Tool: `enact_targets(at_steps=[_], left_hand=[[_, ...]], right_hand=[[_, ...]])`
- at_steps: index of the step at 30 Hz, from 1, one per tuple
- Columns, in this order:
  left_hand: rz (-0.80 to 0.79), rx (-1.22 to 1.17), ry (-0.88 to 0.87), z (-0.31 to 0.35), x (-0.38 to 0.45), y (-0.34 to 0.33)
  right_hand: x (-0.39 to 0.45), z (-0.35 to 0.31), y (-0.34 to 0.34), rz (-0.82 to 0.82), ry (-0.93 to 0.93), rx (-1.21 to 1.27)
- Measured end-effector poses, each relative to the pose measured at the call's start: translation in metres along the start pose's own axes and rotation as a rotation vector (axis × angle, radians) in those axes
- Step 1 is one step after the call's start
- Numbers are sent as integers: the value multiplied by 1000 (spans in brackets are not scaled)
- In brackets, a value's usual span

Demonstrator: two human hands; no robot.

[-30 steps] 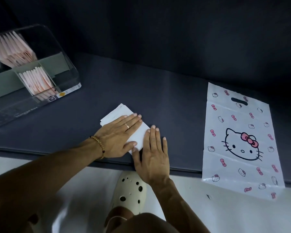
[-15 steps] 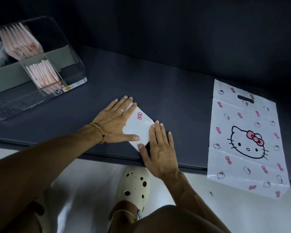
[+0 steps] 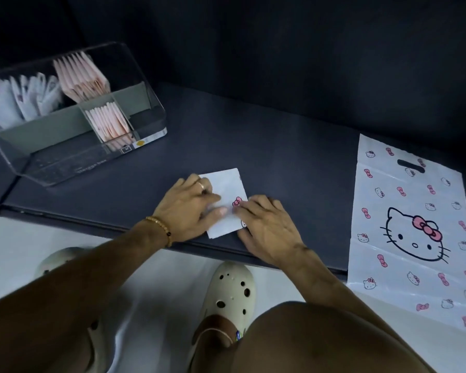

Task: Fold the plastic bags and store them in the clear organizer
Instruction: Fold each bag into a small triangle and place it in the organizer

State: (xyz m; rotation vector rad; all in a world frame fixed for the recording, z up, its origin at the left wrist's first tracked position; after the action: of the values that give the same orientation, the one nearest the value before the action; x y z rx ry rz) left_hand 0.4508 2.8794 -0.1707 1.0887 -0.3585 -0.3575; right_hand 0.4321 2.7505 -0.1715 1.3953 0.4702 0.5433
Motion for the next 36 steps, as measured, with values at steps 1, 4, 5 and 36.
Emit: enact_targets(at_steps=[1, 4, 5, 36], left_hand=[[-28, -72, 34, 1, -9, -2], [-119, -144, 85, 1, -25, -8], [-110, -147, 87, 0, -27, -6], [-161, 430, -7, 2, 26, -28]], right_hand=[[3, -3, -1, -20, -10, 11], [10, -2, -3, -75, -117, 126], [10, 4, -3, -82, -192, 224], [19, 18, -55, -133, -351, 178]])
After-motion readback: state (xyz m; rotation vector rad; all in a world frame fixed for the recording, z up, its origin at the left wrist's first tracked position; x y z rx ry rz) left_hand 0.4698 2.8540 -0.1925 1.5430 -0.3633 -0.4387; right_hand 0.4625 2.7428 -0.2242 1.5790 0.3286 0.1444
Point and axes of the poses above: each hand's wrist, its own x-axis towards the middle knuckle, its own y-axis out of the back of the hand, z = x × y, the point moved 8 cm from there along x, towards the middle knuckle, and after that the axes turned 8 degrees about -x, right-handed, at the moved point
